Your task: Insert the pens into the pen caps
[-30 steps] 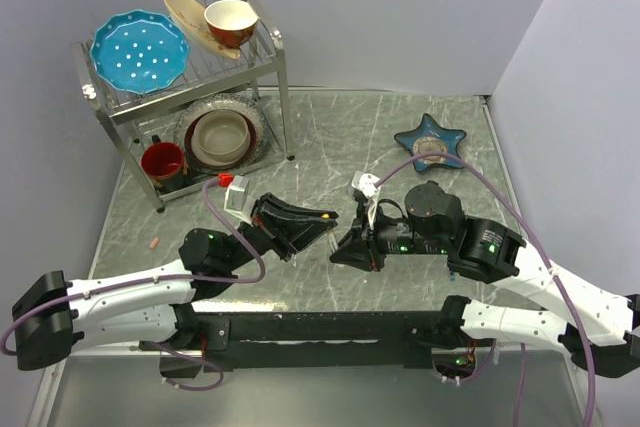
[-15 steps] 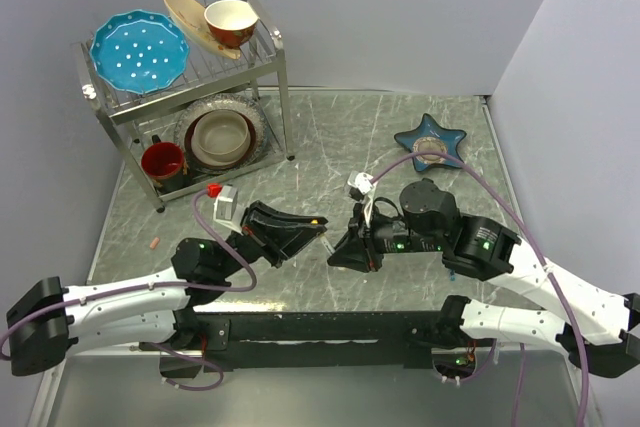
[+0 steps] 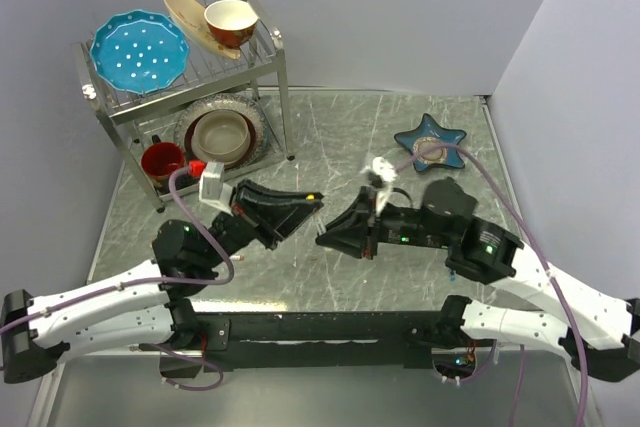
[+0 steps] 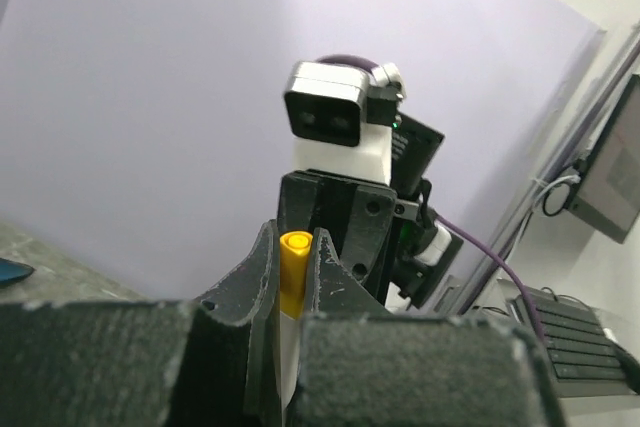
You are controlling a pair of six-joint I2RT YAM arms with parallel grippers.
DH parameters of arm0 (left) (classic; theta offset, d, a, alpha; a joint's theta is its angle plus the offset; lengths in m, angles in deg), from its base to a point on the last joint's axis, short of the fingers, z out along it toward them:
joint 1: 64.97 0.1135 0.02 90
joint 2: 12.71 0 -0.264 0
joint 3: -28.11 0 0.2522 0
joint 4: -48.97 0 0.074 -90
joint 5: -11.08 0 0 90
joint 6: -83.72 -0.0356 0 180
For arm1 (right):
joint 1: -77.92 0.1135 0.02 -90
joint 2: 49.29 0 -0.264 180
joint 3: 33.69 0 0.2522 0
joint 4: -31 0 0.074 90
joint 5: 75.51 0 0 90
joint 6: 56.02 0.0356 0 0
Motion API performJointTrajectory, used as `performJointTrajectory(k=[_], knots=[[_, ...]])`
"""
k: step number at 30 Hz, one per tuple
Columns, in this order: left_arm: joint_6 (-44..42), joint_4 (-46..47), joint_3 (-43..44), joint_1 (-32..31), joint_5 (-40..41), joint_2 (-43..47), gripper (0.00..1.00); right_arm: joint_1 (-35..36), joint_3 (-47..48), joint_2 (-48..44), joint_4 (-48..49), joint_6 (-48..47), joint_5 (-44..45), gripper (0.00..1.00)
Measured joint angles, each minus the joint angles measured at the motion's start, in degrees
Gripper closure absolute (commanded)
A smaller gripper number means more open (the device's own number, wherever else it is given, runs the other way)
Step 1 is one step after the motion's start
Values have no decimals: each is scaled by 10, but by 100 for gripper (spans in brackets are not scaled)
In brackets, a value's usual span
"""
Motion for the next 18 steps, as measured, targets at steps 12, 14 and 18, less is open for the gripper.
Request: performJointTrajectory(k=[12,14,18], knots=[[-45,-375,176,54,-17,-146,99,-43,-165,-198,53,80,202,22],[-46,-416,181,65,6,-184,99,-43,-198,-228,34,105,227,19],[-41,-466,194,85,46,-262,99,-43,-233,-246,-9,157,263,17]])
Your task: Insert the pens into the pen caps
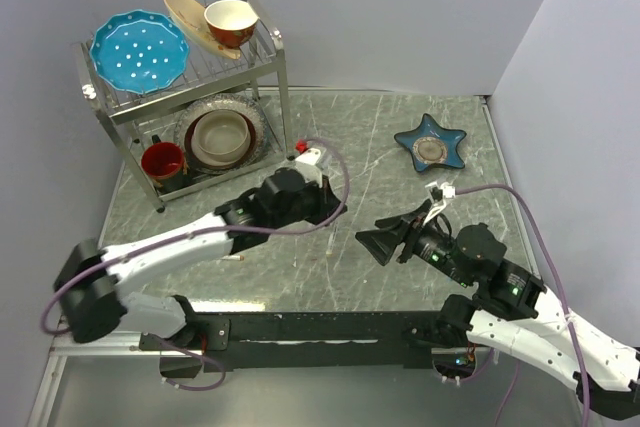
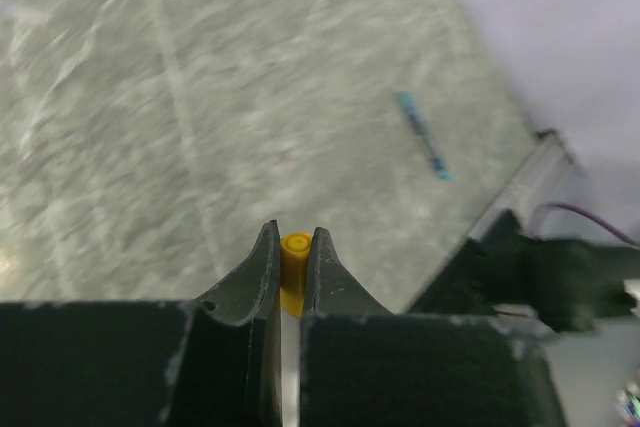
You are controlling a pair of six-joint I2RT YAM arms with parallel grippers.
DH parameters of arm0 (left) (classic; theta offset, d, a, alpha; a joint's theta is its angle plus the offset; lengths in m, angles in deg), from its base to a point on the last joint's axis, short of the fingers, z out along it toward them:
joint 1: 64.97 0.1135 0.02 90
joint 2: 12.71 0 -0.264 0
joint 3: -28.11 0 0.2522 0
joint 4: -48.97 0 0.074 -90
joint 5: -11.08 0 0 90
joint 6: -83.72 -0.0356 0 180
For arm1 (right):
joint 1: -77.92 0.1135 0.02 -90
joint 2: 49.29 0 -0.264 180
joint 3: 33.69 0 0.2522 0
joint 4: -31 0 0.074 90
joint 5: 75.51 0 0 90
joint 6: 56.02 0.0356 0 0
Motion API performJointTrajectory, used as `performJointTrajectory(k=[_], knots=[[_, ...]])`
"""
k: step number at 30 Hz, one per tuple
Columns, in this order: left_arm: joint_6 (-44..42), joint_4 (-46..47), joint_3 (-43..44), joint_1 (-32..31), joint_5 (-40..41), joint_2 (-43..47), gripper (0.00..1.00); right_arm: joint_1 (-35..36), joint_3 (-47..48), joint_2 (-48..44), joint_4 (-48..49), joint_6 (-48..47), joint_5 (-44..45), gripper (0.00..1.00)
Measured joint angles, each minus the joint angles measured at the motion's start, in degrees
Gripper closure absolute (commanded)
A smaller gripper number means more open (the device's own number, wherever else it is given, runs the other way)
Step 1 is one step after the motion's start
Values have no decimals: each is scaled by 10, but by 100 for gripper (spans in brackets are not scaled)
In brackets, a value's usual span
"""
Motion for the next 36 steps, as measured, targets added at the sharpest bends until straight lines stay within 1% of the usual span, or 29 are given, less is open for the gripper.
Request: performJointTrajectory(k=[6,10,12,15,18,19,21,22,25,30,35,36], knots=[[60,-6,5,64,-3,-121,99,0,-3,13,-38,50,30,17],[101,-10,12,72,11,-181,99,0,-3,18,-50,59,40,17],[122,-24,35,73,15,-229,99,0,-3,16,-54,62,45,17],[141,-36,59,79,21,-275,99,0,-3,10,-56,66,54,17],[166,-41,71,89,24,-309,94,0,-3,-1,-57,67,61,17],[174,-42,71,92,24,-315,88,0,-3,-4,-57,67,63,17],[188,-42,71,98,25,-326,82,0,-3,-8,-60,66,67,17],[194,-43,71,101,25,-330,74,0,-3,-9,-62,66,70,17],[215,-40,70,103,27,-334,64,0,-3,-12,-70,66,74,17],[256,-42,65,103,35,-326,59,0,-3,-22,-72,66,75,17],[305,-111,67,104,73,-281,58,0,-3,-21,-72,59,76,17],[318,-127,69,104,82,-267,59,0,-3,-19,-72,57,76,17]])
